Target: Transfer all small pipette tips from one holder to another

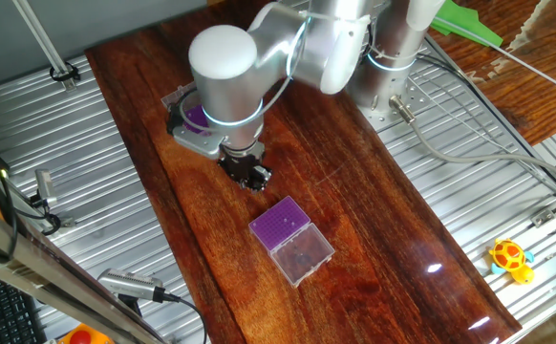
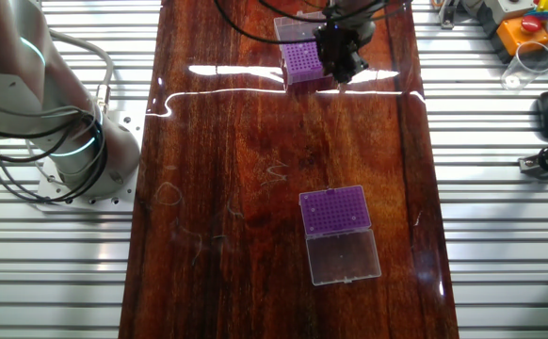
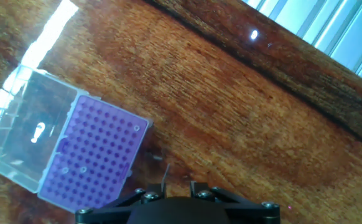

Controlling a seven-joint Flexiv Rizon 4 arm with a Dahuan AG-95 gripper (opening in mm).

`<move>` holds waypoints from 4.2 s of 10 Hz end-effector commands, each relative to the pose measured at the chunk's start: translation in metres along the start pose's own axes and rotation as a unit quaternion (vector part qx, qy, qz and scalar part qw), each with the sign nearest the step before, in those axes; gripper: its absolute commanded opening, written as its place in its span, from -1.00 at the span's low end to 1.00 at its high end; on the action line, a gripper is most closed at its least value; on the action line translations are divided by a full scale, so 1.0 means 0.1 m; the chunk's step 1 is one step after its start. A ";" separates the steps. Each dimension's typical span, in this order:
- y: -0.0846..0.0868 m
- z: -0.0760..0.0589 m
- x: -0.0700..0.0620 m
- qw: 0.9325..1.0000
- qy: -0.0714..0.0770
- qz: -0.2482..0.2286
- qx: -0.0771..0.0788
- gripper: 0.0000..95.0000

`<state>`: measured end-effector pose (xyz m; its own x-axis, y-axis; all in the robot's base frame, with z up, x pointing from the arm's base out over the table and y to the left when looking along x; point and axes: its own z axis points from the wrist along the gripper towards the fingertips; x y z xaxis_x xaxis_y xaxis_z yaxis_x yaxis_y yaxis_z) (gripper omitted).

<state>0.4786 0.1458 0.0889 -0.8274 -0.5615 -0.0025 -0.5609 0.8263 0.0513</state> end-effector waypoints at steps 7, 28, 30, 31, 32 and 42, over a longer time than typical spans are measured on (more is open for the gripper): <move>0.00 0.00 0.02 0.995 -0.021 0.100 -0.009 -0.60; -1.39 -0.16 0.67 0.998 -0.003 0.056 0.001 -1.00; -1.48 -0.16 0.70 0.998 -0.002 0.055 0.004 -1.00; -1.50 -0.16 0.70 0.999 -0.002 0.053 0.004 -1.00; -1.74 -0.14 0.76 1.000 0.000 0.030 0.005 -1.00; -2.61 -0.08 1.17 0.998 0.003 -0.067 0.008 -1.00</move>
<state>0.5285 -0.1378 0.0823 -0.7440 -0.6682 -0.0034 -0.6678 0.7435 0.0352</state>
